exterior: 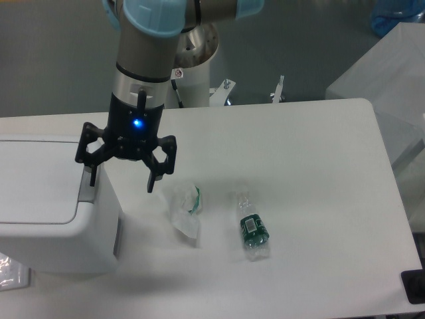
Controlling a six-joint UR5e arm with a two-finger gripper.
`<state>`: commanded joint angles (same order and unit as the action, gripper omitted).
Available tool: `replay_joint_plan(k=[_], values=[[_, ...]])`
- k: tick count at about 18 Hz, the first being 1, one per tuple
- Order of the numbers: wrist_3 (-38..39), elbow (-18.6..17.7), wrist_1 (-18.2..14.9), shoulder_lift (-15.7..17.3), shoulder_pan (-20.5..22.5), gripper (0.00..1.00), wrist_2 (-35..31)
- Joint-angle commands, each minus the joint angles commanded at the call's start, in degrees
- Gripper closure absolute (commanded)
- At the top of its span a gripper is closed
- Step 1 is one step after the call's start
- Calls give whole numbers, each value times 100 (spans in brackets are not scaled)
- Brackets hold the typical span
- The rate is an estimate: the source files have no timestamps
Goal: Open the trash can
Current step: 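Press down on the lid edge with the gripper to flip it open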
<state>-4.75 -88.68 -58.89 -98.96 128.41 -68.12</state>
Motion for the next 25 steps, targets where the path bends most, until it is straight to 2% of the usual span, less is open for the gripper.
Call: replay_joint_plan(k=[25], values=[[-9, -106, 18, -62, -18, 0, -9]])
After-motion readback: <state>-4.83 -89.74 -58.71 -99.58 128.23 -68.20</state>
